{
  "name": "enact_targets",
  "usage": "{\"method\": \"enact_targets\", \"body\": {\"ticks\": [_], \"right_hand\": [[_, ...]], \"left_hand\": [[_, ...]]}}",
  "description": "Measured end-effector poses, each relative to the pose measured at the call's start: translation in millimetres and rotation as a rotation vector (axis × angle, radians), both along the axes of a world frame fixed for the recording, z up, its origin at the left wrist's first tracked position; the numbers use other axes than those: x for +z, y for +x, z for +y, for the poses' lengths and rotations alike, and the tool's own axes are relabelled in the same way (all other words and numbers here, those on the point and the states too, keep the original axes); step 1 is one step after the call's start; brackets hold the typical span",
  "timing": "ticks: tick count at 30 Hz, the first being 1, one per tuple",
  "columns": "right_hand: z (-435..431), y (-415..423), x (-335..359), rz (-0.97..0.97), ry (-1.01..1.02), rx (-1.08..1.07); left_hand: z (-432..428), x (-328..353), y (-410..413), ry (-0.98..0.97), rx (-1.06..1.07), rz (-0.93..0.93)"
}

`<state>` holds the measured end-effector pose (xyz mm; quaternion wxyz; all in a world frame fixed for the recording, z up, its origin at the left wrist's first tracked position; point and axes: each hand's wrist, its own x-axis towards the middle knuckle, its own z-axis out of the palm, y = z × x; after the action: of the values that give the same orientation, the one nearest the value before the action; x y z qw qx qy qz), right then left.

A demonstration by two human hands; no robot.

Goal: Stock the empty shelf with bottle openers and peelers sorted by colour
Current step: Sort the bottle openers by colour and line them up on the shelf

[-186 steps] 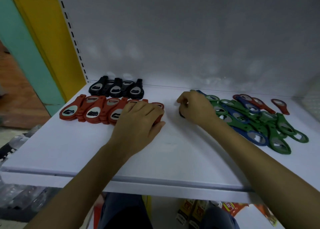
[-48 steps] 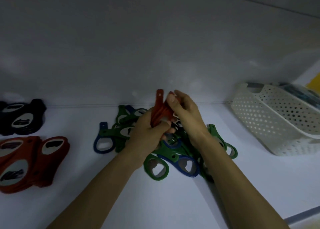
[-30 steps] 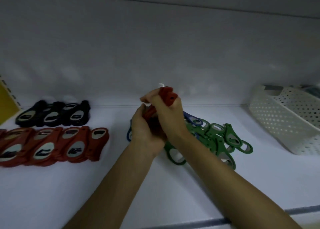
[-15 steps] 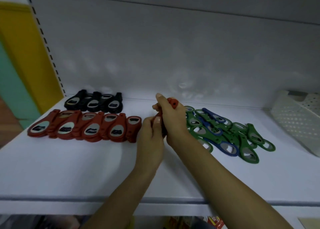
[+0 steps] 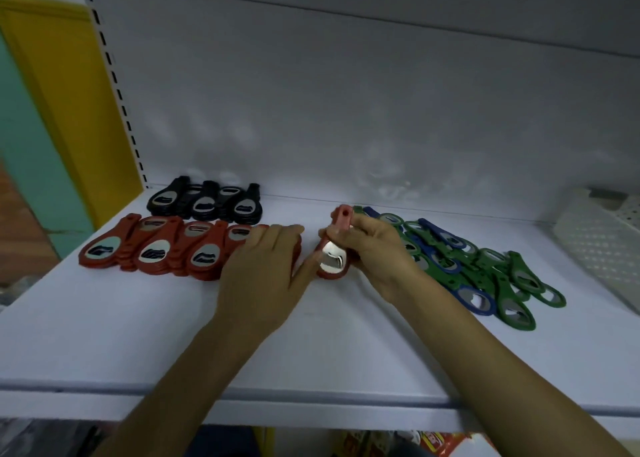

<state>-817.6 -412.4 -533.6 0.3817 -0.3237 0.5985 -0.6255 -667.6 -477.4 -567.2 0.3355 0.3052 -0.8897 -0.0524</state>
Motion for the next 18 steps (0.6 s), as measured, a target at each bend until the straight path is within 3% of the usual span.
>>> {"method": "enact_targets", "body": {"ticks": [2,4,6,11,14,18], "right_hand": [[-8.2,0.7,-6.5,0.033,0.096,-0.041],[-18.1,4.4,-11.0,0.064,0.156,-0.031],[-28.0,7.5,-14.0,0.228,0.226,-0.027],[-36.5,14.0,-22.7,0.983,0.379,0.015],[-36.6,18.4,-25.8,1.135,0.411,-0.008],[-25.6,15.4,-14.4,1.097,0.433,-0.076]], "left_hand": [[-10.5,-2.0,7.2,-0.015,-0.008,-0.324],[-15.0,-11.6,11.0,0.032,-0.052,-0.501],[-17.6,-18.6,12.6,0.066,-0.060,-0.472],[-19.5,-23.5,14.6,0.010,-0.066,-0.392],[-18.7,-27.1,13.2,0.013,-0.071,-0.371],[-18.4,-27.7,12.3,0.022,-0.070,-0.336]]}}
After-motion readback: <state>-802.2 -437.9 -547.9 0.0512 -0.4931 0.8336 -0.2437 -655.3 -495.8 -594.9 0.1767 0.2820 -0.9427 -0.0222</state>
